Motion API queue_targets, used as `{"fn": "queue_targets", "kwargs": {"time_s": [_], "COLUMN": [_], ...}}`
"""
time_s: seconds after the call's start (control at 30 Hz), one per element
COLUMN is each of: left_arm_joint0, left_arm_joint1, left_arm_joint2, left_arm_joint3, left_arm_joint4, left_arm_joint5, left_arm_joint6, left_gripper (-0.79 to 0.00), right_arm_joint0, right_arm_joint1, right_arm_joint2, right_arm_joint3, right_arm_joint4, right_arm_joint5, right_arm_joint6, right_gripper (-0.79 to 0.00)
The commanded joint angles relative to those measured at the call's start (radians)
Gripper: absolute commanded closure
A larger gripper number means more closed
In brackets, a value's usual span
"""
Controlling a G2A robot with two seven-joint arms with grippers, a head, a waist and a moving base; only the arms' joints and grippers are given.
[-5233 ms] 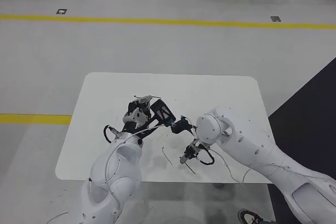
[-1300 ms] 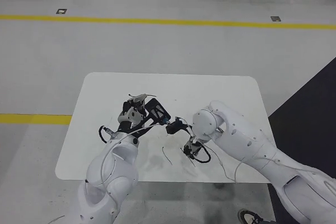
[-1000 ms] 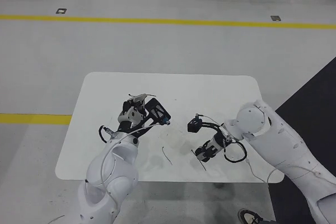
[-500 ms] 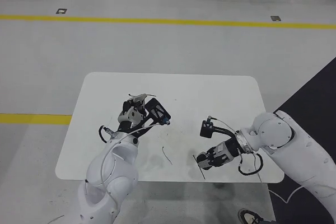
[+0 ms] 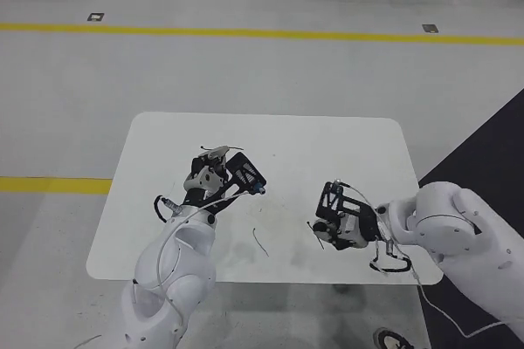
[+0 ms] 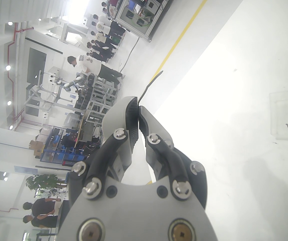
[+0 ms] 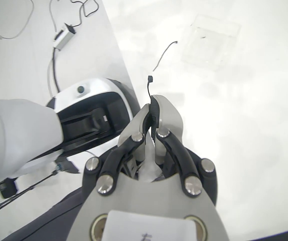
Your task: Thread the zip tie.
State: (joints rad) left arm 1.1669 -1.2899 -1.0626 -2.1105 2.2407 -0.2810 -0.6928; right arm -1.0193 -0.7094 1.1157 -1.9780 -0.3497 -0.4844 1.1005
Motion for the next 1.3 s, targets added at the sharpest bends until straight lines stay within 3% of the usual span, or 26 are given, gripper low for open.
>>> {"fn": "queue_targets", "kwargs": {"time_s": [0.0, 0.2, 0.27, 0.37, 0.67, 1.0, 1.1, 1.27], "left_arm_joint0": [0.000, 0.000, 0.000, 0.000, 0.000, 0.000, 0.000, 0.000], "left_arm_joint1": [0.000, 0.000, 0.000, 0.000, 0.000, 0.000, 0.000, 0.000], "left_arm_joint2": [0.000, 0.000, 0.000, 0.000, 0.000, 0.000, 0.000, 0.000], "left_arm_joint3": [0.000, 0.000, 0.000, 0.000, 0.000, 0.000, 0.000, 0.000], "left_arm_joint4": [0.000, 0.000, 0.000, 0.000, 0.000, 0.000, 0.000, 0.000], "left_arm_joint5": [0.000, 0.000, 0.000, 0.000, 0.000, 0.000, 0.000, 0.000], "left_arm_joint6": [0.000, 0.000, 0.000, 0.000, 0.000, 0.000, 0.000, 0.000], "left_gripper": [0.000, 0.000, 0.000, 0.000, 0.000, 0.000, 0.000, 0.000], "right_arm_joint0": [-0.080, -0.282, -0.321, -0.325, -0.130, -0.132, -0.124, -0.021], "right_arm_joint1": [0.019, 0.057, 0.065, 0.080, 0.120, 0.119, 0.113, 0.107], "right_arm_joint2": [0.090, 0.297, 0.316, 0.286, 0.109, 0.091, 0.059, 0.050], "right_arm_joint3": [-0.022, -0.050, -0.030, -0.009, 0.108, 0.115, 0.159, 0.273], "right_arm_joint4": [-0.015, 0.050, 0.159, 0.305, 0.584, 0.614, 0.885, 1.195], "right_arm_joint5": [-0.073, -0.228, -0.311, -0.317, -0.144, -0.129, -0.093, 0.101], "right_arm_joint6": [-0.044, -0.105, -0.096, -0.082, 0.091, 0.091, 0.143, 0.336], "right_gripper": [0.000, 0.000, 0.000, 0.000, 0.000, 0.000, 0.000, 0.000]}}
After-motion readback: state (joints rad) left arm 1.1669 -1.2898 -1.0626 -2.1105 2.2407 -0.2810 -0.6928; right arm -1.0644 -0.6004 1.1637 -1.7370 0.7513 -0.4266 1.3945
